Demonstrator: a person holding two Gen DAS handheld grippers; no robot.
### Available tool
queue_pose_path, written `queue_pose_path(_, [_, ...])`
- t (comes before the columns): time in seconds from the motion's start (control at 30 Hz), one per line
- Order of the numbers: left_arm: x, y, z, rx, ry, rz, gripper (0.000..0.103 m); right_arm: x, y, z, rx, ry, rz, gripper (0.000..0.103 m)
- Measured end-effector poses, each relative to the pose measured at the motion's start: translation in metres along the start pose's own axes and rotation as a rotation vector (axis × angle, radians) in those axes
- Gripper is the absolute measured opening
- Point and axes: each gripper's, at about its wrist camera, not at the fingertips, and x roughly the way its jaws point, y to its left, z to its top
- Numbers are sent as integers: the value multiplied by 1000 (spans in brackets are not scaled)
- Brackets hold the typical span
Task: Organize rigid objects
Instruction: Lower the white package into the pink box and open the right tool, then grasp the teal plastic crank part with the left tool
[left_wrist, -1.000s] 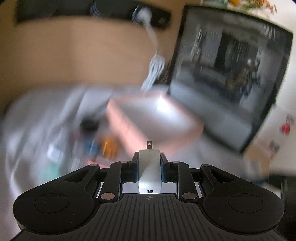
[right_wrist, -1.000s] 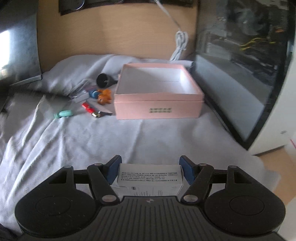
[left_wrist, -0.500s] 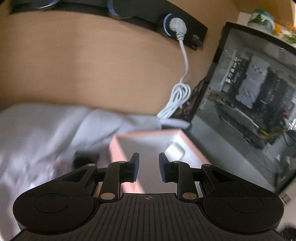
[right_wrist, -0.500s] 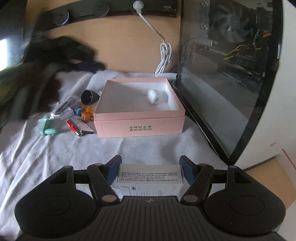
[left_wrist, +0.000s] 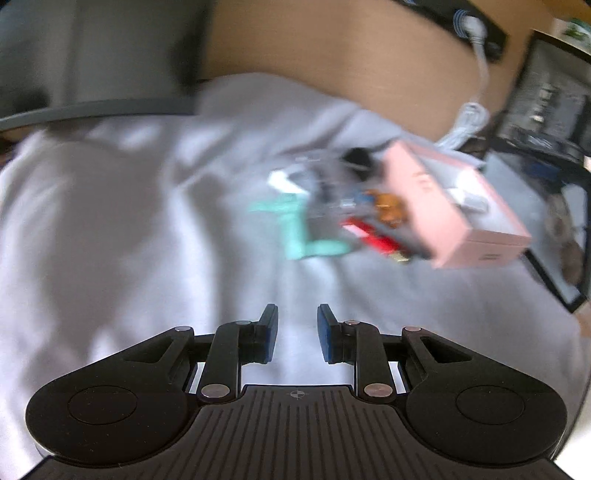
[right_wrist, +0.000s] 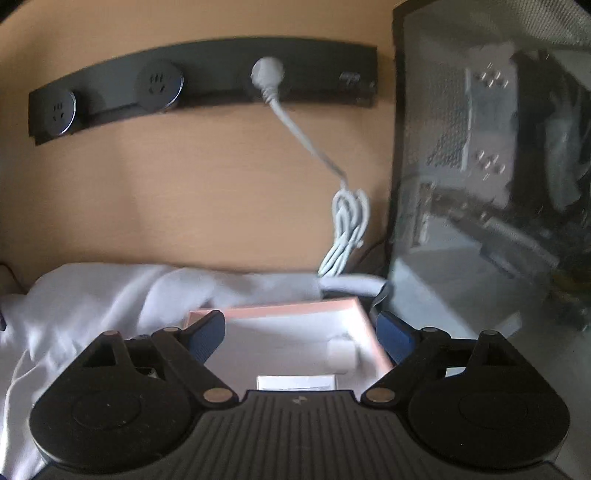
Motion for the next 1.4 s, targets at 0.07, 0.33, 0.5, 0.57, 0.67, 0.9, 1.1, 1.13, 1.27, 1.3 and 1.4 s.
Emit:
queue_pose_path(0.07, [-2,15,0,-29,11,34,26,-6,7,-14,-2,18,25,90])
queue_pose_path(0.33, [8,19,10,-24,24,17,26,-64,25,-81,-106,133,66,90])
queue_pose_path(0.5, [17,2,20,22,9,-46,26,-102,25,-108,-104,163,43,90])
queue_pose_path(0.57, [22,-5,25,43,4,-72,26,-113,25,-116,-108,174,27,90])
queue_pose_path(0.67, [29,-13,36,76,-13,-101,26,-123,27,-123,-106,205,22,90])
queue_pose_path(0.9, [66,-11,66,-53,15,-52,26,-141,29,-138,-98,238,-9,90])
queue_pose_path(1.1, [95,-14,80,-69,16,-4,26,-150,26,-146,-93,253,-39,90])
queue_pose_path(1.13, [99,-18,81,-51,18,4,26,-152,25,-146,-91,253,-45,90])
queue_pose_path(1.27, [111,-25,80,-4,29,51,25,-152,18,-149,-70,267,-70,90])
queue_pose_path(1.3, [112,-25,79,2,32,52,25,-151,17,-150,-66,271,-73,90])
queue_pose_path(1.4, [112,-29,75,64,41,56,21,-147,14,-149,-61,274,-77,90])
